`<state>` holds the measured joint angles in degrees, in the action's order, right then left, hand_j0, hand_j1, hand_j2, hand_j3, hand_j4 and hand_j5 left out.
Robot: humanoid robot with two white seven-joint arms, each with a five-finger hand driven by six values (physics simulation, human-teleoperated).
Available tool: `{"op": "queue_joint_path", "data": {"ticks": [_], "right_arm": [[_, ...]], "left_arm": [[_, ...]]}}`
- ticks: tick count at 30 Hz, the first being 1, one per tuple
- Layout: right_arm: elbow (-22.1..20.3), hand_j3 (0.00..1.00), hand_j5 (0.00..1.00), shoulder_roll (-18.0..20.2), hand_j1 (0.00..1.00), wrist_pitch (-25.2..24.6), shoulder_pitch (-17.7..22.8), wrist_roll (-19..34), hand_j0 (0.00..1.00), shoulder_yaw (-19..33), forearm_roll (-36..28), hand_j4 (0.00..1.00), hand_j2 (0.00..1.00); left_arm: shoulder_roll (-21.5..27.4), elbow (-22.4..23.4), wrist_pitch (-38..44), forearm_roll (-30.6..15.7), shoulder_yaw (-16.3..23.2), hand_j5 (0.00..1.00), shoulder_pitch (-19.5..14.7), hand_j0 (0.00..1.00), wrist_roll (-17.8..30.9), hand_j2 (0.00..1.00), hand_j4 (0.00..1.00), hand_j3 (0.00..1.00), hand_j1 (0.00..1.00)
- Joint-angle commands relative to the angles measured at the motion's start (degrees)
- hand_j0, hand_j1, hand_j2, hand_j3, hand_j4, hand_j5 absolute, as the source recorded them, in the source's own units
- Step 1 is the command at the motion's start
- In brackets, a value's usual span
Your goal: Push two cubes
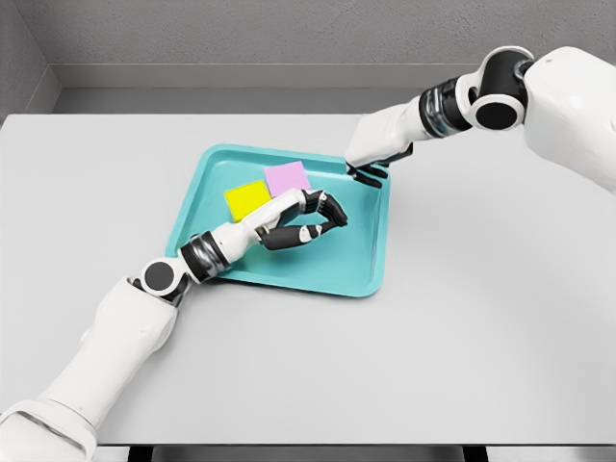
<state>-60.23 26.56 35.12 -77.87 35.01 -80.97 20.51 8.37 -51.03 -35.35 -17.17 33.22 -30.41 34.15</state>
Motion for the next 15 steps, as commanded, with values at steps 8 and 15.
{"op": "queue_joint_path", "data": {"ticks": [8, 15], "right_arm": [[0.47, 0.16, 0.16, -0.01, 0.16, -0.12, -0.44, -0.01, 0.16, 0.55, -0.03, 0.16, 0.16], [0.47, 0.16, 0.16, -0.1, 0.16, -0.12, -0.97, -0.01, 0.16, 0.63, -0.03, 0.16, 0.16]], "left_arm": [[0.68, 1.73, 0.35, 2.85, 2.11, 0.47, 0.35, 0.47, 0.85, 0.47, 0.47, 0.47, 0.47], [3.32, 0.49, 0.35, 2.06, 2.2, 0.47, 0.52, 0.47, 0.85, 0.47, 0.47, 0.47, 0.47]]}}
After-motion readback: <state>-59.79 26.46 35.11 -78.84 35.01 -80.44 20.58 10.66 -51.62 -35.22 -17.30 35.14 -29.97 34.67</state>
